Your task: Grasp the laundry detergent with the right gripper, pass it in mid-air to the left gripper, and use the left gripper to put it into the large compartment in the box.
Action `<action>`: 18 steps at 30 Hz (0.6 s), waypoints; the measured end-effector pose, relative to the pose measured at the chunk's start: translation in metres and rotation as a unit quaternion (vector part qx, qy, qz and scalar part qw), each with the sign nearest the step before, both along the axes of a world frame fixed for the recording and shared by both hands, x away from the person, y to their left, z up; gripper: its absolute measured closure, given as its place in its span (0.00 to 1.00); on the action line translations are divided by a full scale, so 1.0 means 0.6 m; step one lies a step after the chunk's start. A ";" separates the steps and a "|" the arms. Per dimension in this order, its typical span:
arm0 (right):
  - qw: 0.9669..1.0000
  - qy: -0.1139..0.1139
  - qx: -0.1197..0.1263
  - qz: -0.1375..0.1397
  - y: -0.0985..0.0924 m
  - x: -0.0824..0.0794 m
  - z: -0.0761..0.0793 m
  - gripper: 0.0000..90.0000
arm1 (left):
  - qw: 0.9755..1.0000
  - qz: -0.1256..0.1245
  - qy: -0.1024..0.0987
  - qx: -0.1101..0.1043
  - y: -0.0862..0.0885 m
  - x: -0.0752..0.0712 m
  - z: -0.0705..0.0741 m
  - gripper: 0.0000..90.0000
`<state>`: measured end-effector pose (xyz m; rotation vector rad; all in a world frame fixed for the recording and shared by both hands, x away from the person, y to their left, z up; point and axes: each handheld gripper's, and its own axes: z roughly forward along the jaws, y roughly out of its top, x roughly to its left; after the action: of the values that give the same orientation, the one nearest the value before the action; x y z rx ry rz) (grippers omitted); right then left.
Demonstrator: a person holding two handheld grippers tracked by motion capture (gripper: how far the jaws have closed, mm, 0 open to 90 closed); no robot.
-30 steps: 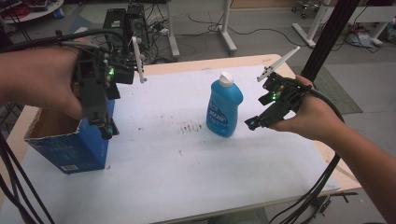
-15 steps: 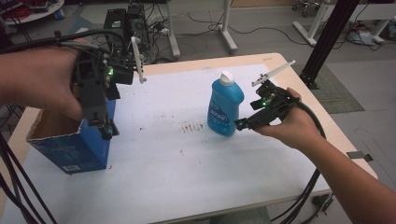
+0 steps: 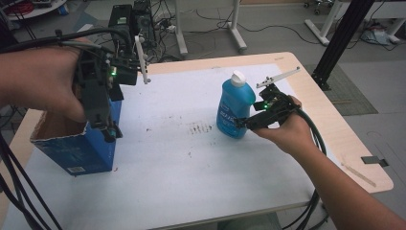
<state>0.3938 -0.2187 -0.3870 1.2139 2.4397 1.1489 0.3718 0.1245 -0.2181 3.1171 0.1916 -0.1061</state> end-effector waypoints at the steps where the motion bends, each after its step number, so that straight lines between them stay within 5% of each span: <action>1: 1.000 -0.002 0.004 0.000 0.002 0.001 -0.001 0.01 | 1.000 0.000 0.000 0.000 0.001 0.000 0.000 0.02; 18: 0.998 -0.044 0.041 -0.031 0.021 0.008 -0.024 0.01 | 1.000 0.005 0.001 0.000 0.008 -0.001 -0.001 0.02</action>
<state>0.3987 -0.2062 -0.4014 1.2239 2.2958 1.2684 0.3711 0.1290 -0.2188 3.1166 0.2083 -0.1096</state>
